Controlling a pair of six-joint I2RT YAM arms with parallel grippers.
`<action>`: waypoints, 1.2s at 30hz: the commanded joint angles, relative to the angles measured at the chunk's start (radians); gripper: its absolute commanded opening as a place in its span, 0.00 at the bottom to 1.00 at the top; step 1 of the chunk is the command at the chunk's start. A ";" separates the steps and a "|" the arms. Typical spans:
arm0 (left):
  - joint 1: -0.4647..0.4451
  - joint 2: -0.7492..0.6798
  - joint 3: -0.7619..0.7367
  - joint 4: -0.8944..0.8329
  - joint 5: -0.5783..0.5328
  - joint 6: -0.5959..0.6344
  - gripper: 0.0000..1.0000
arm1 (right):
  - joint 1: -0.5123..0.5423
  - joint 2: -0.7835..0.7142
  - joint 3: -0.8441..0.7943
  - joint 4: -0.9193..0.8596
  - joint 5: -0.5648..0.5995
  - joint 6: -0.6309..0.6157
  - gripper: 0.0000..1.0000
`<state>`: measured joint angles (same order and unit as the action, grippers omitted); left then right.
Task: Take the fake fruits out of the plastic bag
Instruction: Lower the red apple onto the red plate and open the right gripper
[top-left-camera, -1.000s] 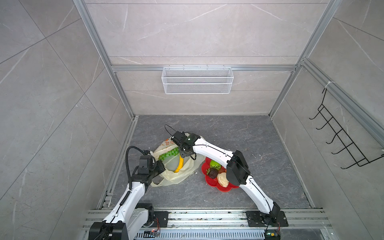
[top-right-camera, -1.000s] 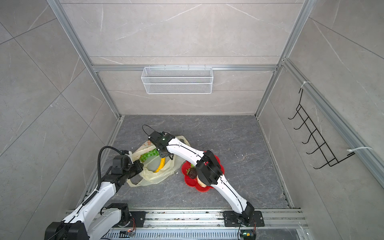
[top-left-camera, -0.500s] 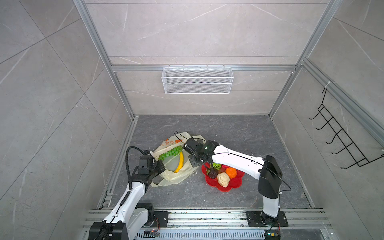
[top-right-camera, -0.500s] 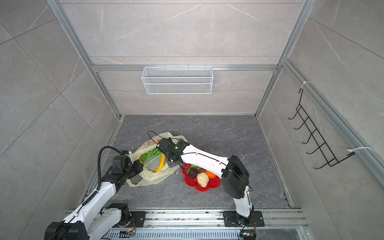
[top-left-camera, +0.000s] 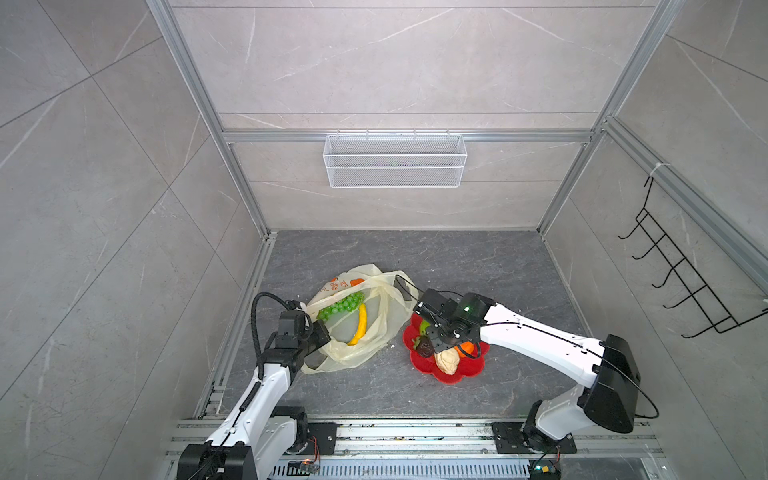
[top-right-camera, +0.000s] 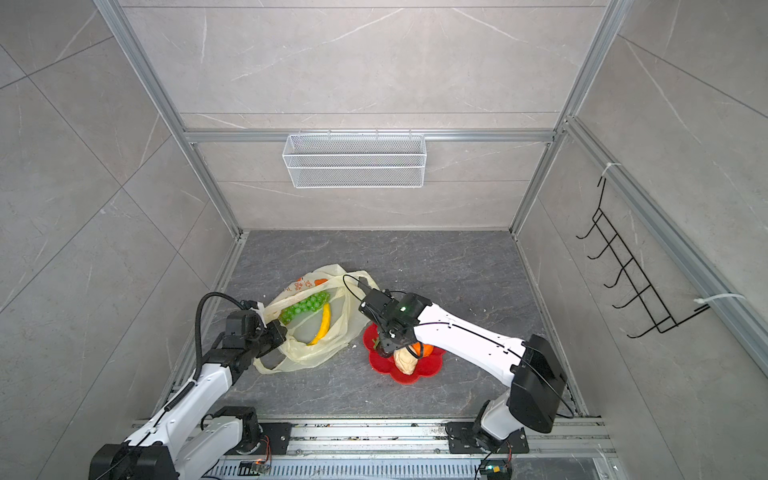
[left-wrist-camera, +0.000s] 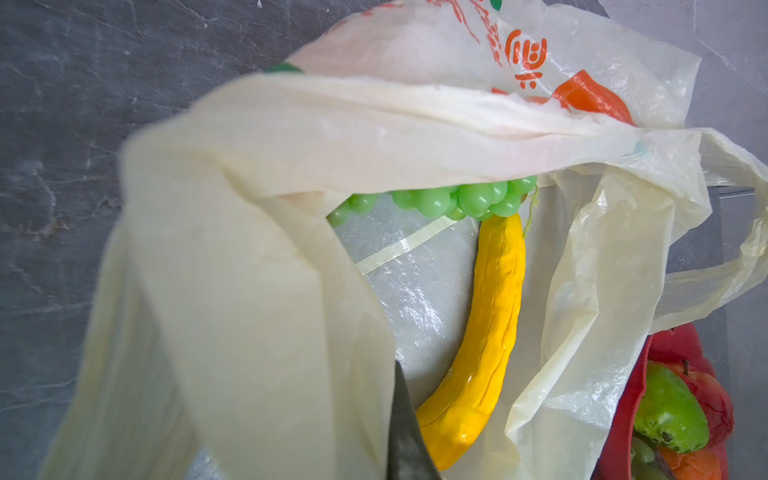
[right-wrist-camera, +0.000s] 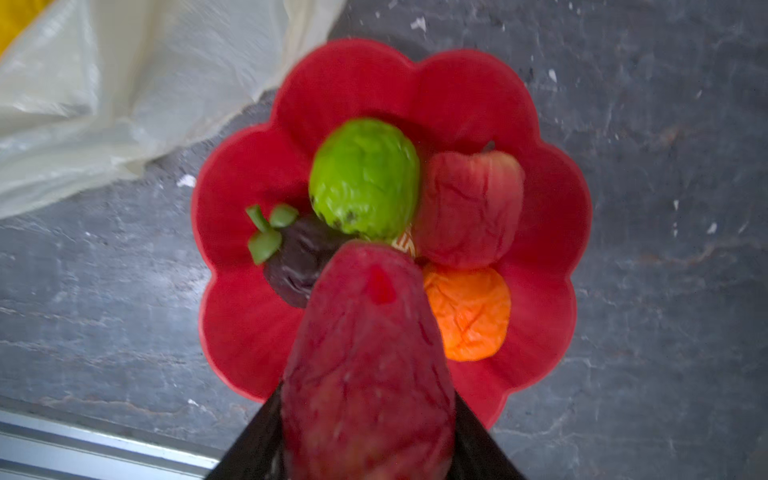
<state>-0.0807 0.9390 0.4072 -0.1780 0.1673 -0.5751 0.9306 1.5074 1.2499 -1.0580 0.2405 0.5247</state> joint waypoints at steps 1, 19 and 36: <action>-0.005 -0.006 -0.003 0.026 0.009 0.021 0.00 | -0.003 -0.049 -0.048 -0.100 -0.019 0.049 0.53; -0.004 -0.011 -0.004 0.023 0.007 0.023 0.00 | 0.105 0.073 0.017 -0.043 -0.138 0.044 0.50; -0.004 -0.011 -0.004 0.024 0.006 0.022 0.00 | 0.129 0.220 0.075 0.035 -0.174 0.003 0.51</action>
<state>-0.0807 0.9390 0.4068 -0.1783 0.1673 -0.5751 1.0546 1.7081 1.2991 -1.0386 0.0731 0.5495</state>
